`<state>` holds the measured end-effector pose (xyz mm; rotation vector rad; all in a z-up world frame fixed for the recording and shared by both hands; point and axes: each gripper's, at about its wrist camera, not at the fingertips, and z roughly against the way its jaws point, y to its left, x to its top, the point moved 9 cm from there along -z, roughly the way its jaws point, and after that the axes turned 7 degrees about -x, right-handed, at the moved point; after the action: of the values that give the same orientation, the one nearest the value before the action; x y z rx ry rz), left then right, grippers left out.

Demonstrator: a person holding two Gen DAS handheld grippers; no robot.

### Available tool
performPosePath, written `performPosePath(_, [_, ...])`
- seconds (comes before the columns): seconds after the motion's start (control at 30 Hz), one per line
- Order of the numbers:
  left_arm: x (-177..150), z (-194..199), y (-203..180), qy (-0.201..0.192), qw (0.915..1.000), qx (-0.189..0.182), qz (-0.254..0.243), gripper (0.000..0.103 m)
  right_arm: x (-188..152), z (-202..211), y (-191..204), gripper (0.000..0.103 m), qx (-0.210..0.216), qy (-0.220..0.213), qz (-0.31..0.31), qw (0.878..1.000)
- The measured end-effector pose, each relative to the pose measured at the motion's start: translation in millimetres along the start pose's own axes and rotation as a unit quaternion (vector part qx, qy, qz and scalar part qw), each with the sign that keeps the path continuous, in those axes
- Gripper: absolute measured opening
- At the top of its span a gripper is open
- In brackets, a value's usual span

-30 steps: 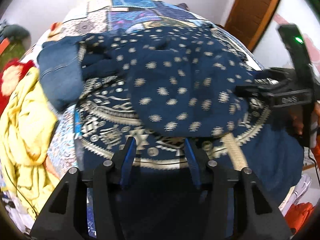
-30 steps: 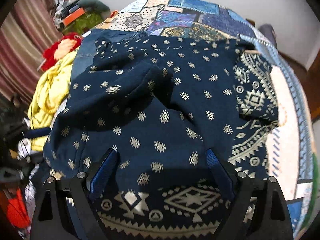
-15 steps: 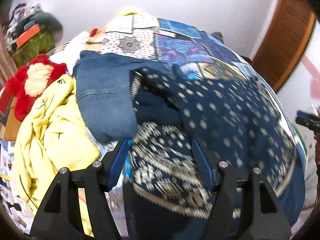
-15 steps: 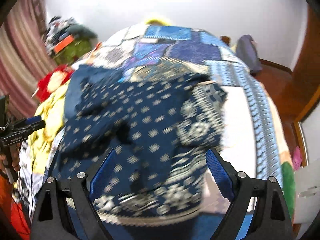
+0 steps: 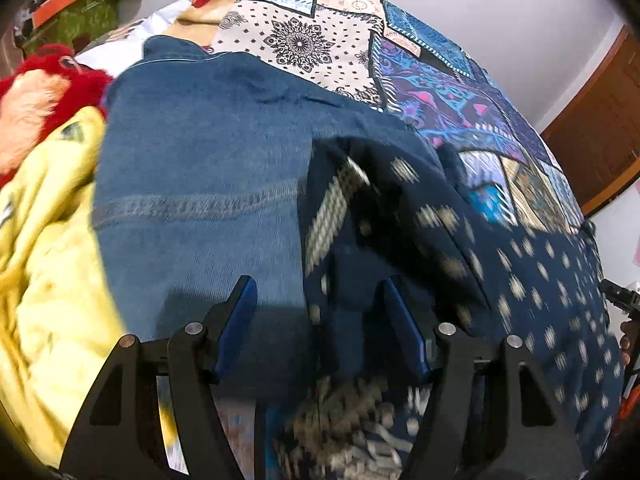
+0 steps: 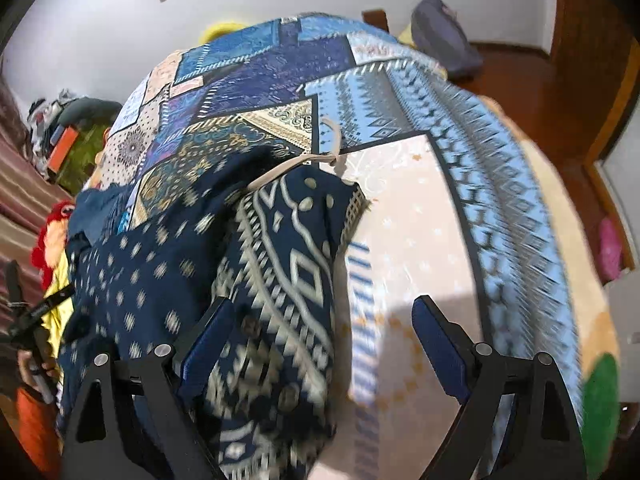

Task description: Fold large clothes

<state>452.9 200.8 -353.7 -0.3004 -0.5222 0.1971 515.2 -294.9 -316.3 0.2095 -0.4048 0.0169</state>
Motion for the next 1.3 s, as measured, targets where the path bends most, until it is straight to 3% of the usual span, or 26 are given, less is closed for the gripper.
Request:
performPosePath(0.07, [13.4,-12.1,3.3,-0.010,0.9999,-0.004,0.002,0.065,12.0,-9.0,2.7,0.089,0.002,-0.012,0.008,1.000])
performPosePath(0.27, [35.3,-29.5,-0.4,-0.036,0.9988,-0.033,0.001,0.056,44.6,-34.0,27.2,0.062,0.012,-0.029,0.047,0.998])
performPosePath(0.33, [36.7,-29.7,-5.1,-0.043,0.9987,-0.027,-0.011,0.037,51.9,-41.6,39.3,0.038,0.014,-0.033,0.064,0.997])
performPosePath(0.37, [35.3,-31.3,-9.8,-0.034,0.9984,-0.045,-0.009,0.004,54.2,-44.7,45.7,0.031,0.020,-0.031,0.069,0.997])
performPosePath(0.43, [36.0,-32.2,-9.9,-0.028,0.9989,-0.038,-0.001,0.004,58.0,-46.6,56.6,0.015,0.023,-0.031,0.079,0.996])
performPosePath(0.57, [45.0,-22.9,-9.3,-0.035,0.9993,0.005,-0.016,0.004,76.5,-33.6,79.6,0.010,0.006,-0.069,0.116,0.991])
performPosePath(0.67, [66.0,-1.2,-4.8,-0.062,0.9972,0.036,-0.022,0.004,99.3,-15.8,94.5,0.010,-0.001,-0.100,0.133,0.986])
performPosePath(0.9, [104.3,19.6,5.0,-0.092,0.9927,0.073,-0.027,0.004,151.1,-2.1,128.5,0.009,-0.037,-0.149,0.167,0.974])
performPosePath(1.03, [102.1,-4.3,19.9,-0.071,0.9935,0.088,-0.014,0.004,162.6,-32.8,131.0,0.010,-0.070,-0.137,0.170,0.973])
performPosePath(1.17, [92.3,-25.6,26.8,-0.058,0.9940,0.092,-0.012,0.005,152.4,-77.8,110.7,0.010,-0.097,-0.096,0.171,0.976])
performPosePath(1.3, [83.5,-37.7,30.0,-0.046,0.9935,0.102,-0.023,0.008,144.1,-91.8,99.1,0.010,-0.104,-0.091,0.181,0.974])
